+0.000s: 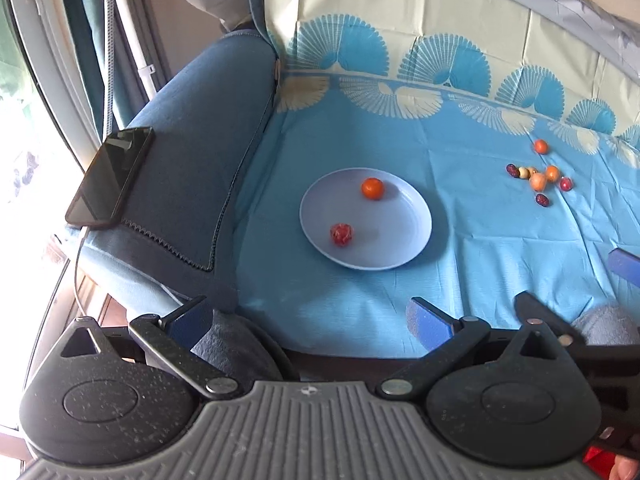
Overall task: Organize fruits
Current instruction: 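Grasp a dark red date with the left tool while the right tool grasps a wrapped red fruit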
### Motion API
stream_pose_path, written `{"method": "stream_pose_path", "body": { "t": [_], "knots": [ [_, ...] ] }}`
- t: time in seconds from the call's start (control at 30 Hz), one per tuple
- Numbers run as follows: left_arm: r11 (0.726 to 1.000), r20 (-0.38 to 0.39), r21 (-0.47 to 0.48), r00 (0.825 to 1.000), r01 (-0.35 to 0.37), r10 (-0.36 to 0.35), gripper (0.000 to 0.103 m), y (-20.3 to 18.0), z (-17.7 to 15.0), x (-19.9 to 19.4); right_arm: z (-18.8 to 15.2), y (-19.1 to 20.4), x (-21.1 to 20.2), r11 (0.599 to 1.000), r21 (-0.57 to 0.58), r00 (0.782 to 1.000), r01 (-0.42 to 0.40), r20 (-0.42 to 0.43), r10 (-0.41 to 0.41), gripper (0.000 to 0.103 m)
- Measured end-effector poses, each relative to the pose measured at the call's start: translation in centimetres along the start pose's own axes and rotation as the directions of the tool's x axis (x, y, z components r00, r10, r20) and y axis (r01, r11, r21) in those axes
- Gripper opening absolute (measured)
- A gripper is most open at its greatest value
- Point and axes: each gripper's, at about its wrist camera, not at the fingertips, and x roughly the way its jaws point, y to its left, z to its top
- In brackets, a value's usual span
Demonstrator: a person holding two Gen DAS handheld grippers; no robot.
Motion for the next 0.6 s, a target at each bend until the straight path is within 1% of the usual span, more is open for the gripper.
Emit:
{"method": "stream_pose_path", "body": {
  "t": [0.07, 0.17, 0.23, 0.3, 0.4, 0.5, 0.6],
  "knots": [
    [1.0, -0.009, 0.014, 1.0, -0.002, 0.002, 0.103, -0.7, 0.5, 0.5, -0.1, -0.9, 0.3, 0.999, 0.025, 1.0, 0.026, 0.009, -0.026, 0.102],
    [0.999, -0.017, 0.04, 1.0, 0.001, -0.001, 0.103, -2.1, 1.9, 1.4, -0.4, -3.2, 1.0, 0.993, 0.098, 0.998, 0.068, 0.009, -0.069, 0.102],
    [0.998, -0.016, 0.057, 1.0, 0.008, -0.007, 0.103, -3.4, 3.0, 2.1, -0.8, -5.3, 1.9, 0.983, 0.146, 0.994, 0.109, 0.005, -0.111, 0.102],
    [0.997, -0.032, 0.073, 0.999, 0.027, -0.024, 0.103, -5.0, 4.3, 3.2, -1.3, -7.6, 3.1, 0.97, 0.181, 0.987, 0.161, -0.018, -0.16, 0.102],
    [0.994, -0.044, 0.097, 0.998, 0.045, -0.041, 0.103, -7.8, 6.4, 5.1, -2.0, -11.5, 5.0, 0.939, 0.255, 0.973, 0.232, -0.056, -0.225, 0.102],
    [0.991, -0.052, 0.118, 0.997, 0.065, -0.059, 0.103, -11.0, 8.7, 7.7, -2.7, -15.4, 7.1, 0.897, 0.325, 0.954, 0.3, -0.089, -0.287, 0.102],
    [0.984, -0.051, 0.153, 0.996, 0.086, -0.079, 0.103, -14.6, 11.0, 10.8, -3.4, -19.2, 9.6, 0.865, 0.362, 0.937, 0.348, -0.114, -0.329, 0.102]
  ]
}}
